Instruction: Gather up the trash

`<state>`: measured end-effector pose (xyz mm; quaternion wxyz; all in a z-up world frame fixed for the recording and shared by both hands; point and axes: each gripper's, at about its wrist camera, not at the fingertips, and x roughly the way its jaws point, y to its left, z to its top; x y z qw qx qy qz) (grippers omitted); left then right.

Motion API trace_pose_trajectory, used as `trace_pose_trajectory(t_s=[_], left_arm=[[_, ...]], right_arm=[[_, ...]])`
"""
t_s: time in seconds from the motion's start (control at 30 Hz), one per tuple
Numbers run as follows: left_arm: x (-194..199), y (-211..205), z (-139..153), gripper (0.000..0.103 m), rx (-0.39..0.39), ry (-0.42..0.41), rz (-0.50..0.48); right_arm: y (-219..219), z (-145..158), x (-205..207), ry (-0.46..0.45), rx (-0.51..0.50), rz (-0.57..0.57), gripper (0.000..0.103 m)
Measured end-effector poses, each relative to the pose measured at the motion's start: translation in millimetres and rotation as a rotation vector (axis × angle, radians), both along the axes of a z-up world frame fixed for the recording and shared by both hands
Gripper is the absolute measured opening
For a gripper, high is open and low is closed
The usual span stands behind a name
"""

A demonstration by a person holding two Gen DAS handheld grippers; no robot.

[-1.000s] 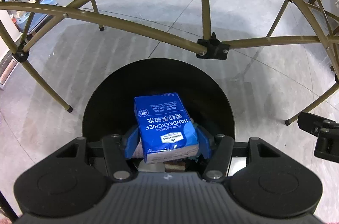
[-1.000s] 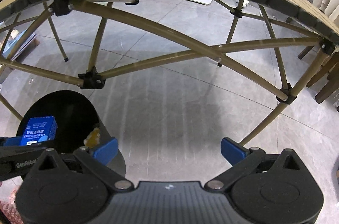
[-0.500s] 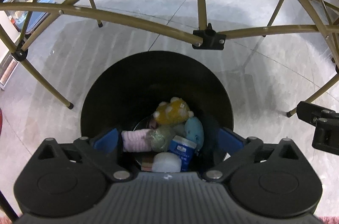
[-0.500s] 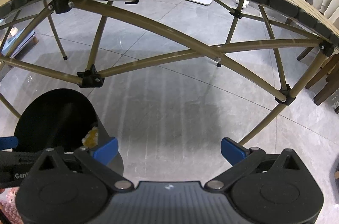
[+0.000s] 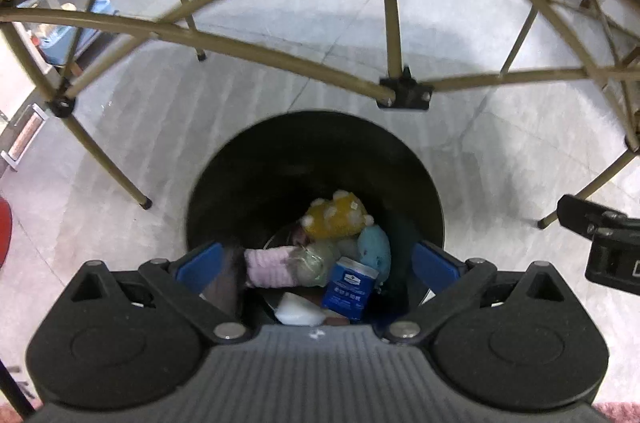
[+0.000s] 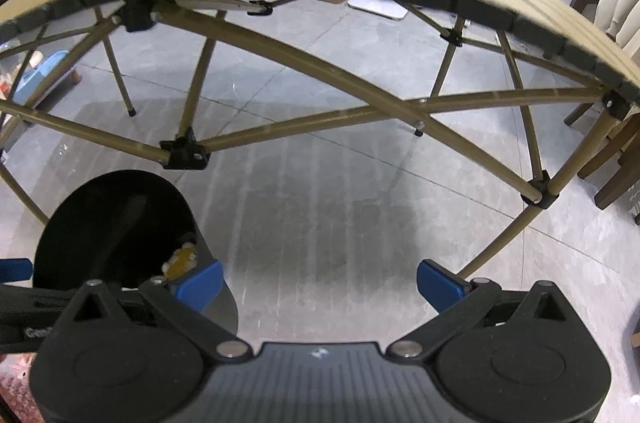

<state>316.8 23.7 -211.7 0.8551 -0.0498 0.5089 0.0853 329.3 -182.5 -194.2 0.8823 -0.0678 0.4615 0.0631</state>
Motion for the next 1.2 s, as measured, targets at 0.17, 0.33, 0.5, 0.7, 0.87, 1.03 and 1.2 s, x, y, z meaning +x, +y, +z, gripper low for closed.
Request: trace_pose_trajectory(t_s=[0.17, 0.33, 0.5, 0.7, 0.87, 1.03, 1.2], left_arm=[[-28.3, 11.8, 41.5, 0.103, -0.012, -0.091, 0.005], [-70.3, 12.6, 91.1, 0.103, 0.062, -0.191, -0.042], [-111.2, 17.1, 131.5, 0.103, 0.04, -0.231, -0.05], [-162.7, 14.5, 166.0, 0.103, 0.021, -0.259, -0.072], [-203.9, 10.5, 183.3, 0.103, 0.029, -0.283, -0.087], [-232.7, 7.6, 189.2, 0.103, 0.028, -0.288, -0.094], [-254.0, 9.9, 191.2, 0.103, 0.025, -0.275, -0.087]], right_arm=[[1.0, 28.6, -23.2, -0.046, 0.057, 0.014, 0.103], [0.8, 67.6, -55.7, -0.113, 0.103, 0.044, 0.103], [3.1, 105.3, -96.0, -0.15, 0.141, 0.088, 0.103], [11.3, 146.3, -147.9, -0.188, 0.158, 0.138, 0.103], [5.2, 170.1, -187.6, -0.214, 0.182, 0.117, 0.103], [4.5, 181.3, -218.2, -0.202, 0.164, 0.109, 0.103], [7.0, 183.9, -239.2, -0.174, 0.143, 0.104, 0.103]])
